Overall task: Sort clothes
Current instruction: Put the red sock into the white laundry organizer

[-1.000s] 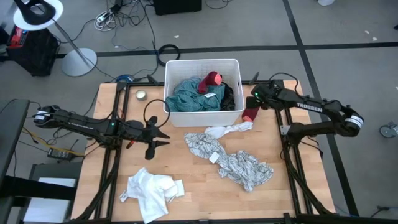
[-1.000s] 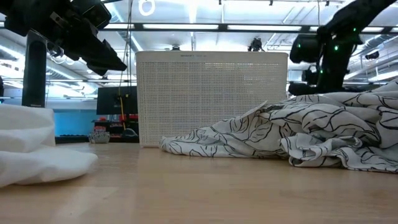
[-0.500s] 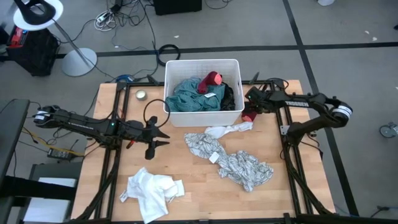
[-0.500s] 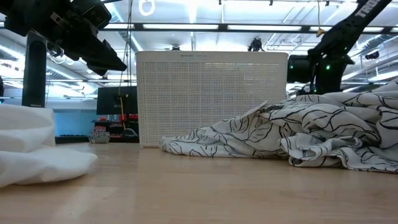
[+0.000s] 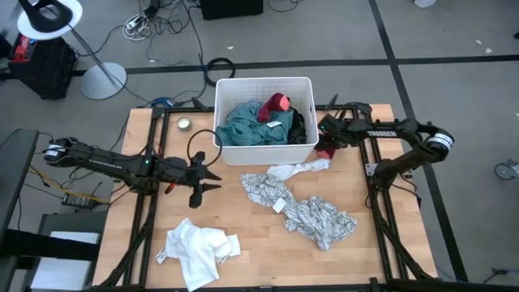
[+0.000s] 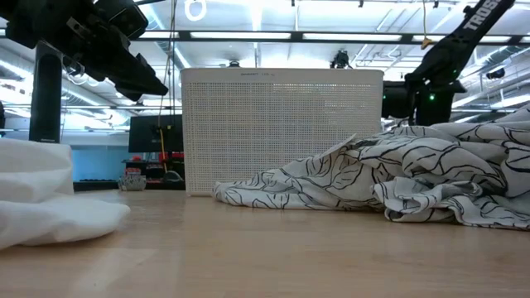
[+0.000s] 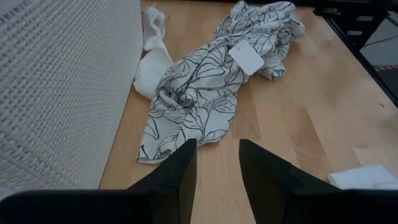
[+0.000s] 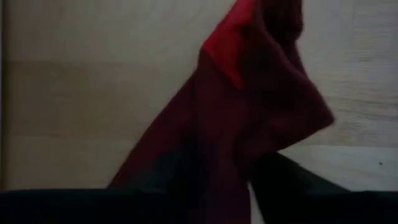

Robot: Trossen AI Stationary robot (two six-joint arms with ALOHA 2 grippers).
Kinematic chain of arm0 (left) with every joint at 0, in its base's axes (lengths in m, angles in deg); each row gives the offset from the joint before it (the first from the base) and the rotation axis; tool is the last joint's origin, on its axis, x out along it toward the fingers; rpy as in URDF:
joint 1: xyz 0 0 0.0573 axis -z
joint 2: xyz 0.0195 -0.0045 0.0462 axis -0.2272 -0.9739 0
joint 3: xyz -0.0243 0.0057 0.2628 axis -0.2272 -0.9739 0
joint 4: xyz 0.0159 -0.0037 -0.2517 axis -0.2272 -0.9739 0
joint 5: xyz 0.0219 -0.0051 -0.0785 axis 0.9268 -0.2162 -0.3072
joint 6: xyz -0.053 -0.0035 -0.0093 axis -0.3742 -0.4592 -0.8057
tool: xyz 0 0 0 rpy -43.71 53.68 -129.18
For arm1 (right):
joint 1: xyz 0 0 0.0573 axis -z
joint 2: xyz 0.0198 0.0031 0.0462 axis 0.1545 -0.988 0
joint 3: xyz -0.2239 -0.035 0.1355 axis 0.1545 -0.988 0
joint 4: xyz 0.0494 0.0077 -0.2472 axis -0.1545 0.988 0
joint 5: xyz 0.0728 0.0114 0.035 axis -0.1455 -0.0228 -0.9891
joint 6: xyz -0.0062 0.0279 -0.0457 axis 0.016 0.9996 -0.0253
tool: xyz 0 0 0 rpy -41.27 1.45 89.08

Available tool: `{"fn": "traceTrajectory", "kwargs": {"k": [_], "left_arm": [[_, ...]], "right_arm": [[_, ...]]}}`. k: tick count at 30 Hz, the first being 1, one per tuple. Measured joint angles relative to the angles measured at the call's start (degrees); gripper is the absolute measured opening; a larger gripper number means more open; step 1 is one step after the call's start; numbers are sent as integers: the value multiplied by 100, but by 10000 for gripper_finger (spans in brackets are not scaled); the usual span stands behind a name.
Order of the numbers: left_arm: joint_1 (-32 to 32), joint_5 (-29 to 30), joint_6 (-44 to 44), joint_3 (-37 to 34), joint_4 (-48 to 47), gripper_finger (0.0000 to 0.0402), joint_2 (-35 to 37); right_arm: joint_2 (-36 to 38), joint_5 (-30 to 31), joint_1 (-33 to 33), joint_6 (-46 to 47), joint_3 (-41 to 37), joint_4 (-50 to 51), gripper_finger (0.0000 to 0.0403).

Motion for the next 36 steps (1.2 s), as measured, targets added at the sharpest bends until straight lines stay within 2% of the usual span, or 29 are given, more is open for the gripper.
{"fn": "traceTrajectory", "kwargs": {"k": [5,7,14,28,36], "left_arm": [[0,-1,0,0,-3,126,0],[0,-1,0,0,-3,126,0],[0,-1,2,0,-21,126,0],[0,197,2,0,-64,126,0],[0,287,2,0,-42,126,0]], "right_arm": [[139,-31,-6,-200,-9,48,30],[249,-27,-20,-305,-9,46,12],[871,21,-28,-326,-9,381,8],[2937,128,-28,-263,15,1708,4],[3483,372,-364,-258,1010,2642,3]]}}
